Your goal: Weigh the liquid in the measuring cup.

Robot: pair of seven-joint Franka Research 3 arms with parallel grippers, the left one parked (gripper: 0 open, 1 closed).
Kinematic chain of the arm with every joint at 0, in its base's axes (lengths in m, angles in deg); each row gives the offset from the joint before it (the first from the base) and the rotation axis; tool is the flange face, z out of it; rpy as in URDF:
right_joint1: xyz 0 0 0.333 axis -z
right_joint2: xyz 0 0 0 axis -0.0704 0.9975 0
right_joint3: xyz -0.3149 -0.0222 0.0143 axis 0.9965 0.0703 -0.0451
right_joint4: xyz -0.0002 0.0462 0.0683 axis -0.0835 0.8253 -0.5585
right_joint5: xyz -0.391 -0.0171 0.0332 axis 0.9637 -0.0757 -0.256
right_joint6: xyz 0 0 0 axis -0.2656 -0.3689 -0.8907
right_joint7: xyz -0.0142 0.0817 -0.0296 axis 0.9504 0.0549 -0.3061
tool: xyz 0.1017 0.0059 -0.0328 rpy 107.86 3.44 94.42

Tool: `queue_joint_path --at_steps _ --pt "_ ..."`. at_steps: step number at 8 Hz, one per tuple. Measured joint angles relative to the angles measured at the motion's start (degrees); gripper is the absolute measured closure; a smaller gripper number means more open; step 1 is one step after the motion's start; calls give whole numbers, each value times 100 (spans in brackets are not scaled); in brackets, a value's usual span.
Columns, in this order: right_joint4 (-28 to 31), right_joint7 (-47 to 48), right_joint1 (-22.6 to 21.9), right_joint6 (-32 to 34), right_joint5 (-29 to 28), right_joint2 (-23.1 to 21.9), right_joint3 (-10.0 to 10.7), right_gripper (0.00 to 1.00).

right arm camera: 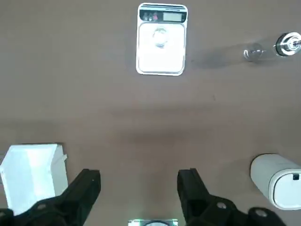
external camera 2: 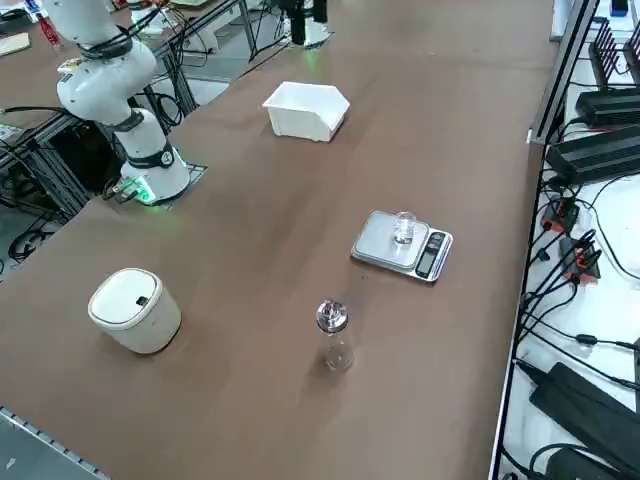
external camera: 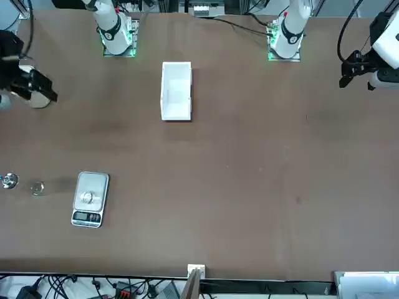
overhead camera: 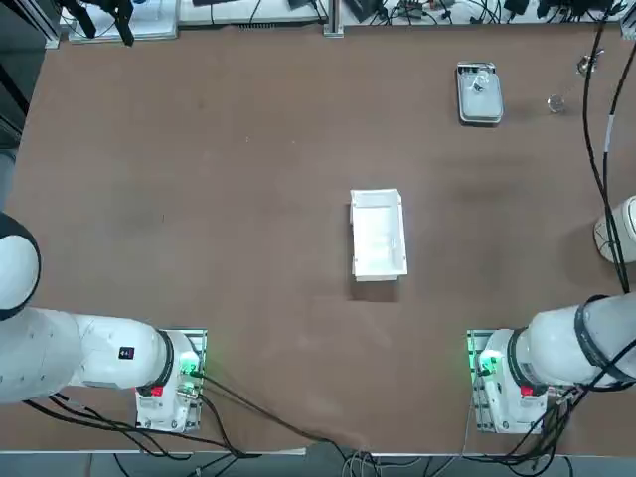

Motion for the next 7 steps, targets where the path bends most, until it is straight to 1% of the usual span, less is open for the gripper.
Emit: queue_joint_path --at_steps 1,2,3,5,6,7 --pt "162 -83 13 16 -27 -199 50 0" --pt "430 -167 10 14 -74 -455 147 0" --pt "750 -301 -35 8 -129 -759 310 0" --pt "1234 -592 -371 -8 -180 -1268 873 0" --pt "1330 -606 -526 -62 -193 -1361 1033 0" --pt "1346 -517 -643 -133 -194 -1361 1056 0"
